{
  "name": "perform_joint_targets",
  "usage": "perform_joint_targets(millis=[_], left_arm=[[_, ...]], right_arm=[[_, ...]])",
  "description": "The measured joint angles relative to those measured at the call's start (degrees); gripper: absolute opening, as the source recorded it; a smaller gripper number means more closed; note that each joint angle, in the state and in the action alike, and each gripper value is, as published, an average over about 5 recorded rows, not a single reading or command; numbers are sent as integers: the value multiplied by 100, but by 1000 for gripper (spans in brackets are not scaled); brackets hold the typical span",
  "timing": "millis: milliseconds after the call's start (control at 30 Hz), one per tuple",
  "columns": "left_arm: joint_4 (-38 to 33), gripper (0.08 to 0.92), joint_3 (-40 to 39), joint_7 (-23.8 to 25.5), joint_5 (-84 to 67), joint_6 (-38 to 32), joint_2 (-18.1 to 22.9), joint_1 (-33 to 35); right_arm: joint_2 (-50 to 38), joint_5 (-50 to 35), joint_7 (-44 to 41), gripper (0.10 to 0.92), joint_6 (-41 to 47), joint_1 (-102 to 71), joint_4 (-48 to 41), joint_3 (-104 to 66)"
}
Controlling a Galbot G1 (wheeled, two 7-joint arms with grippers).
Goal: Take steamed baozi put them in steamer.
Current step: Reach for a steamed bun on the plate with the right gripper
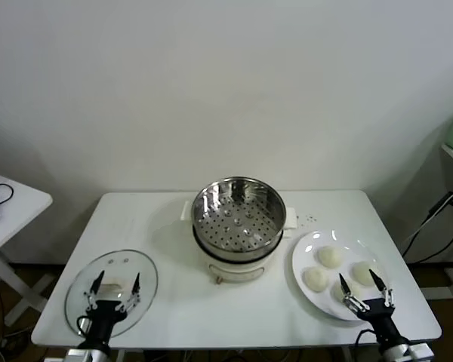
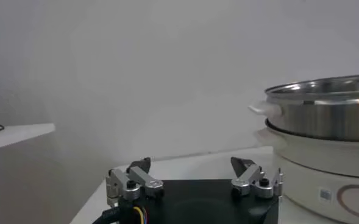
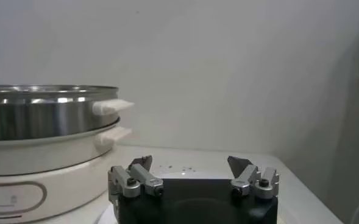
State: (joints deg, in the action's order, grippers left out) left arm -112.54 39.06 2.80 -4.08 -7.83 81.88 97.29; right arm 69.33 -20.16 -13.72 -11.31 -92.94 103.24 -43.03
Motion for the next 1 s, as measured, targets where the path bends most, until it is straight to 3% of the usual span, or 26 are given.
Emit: perform_joint_targets(millis=[300,600,1000], left_arm=[[25,823,-65,-56,53,12,-2,-95],[24,823,-121,-88,91,2,-24,-163],[6,823,-111,-90,164,76,-75,-251]], right_arm=[[-829,407,-515,823,459,713,-183,97],[-2382,782,-1835,823,988,1958,-846,740],[-3965,1288,-4008,823,1203,5315,-2055,3879]])
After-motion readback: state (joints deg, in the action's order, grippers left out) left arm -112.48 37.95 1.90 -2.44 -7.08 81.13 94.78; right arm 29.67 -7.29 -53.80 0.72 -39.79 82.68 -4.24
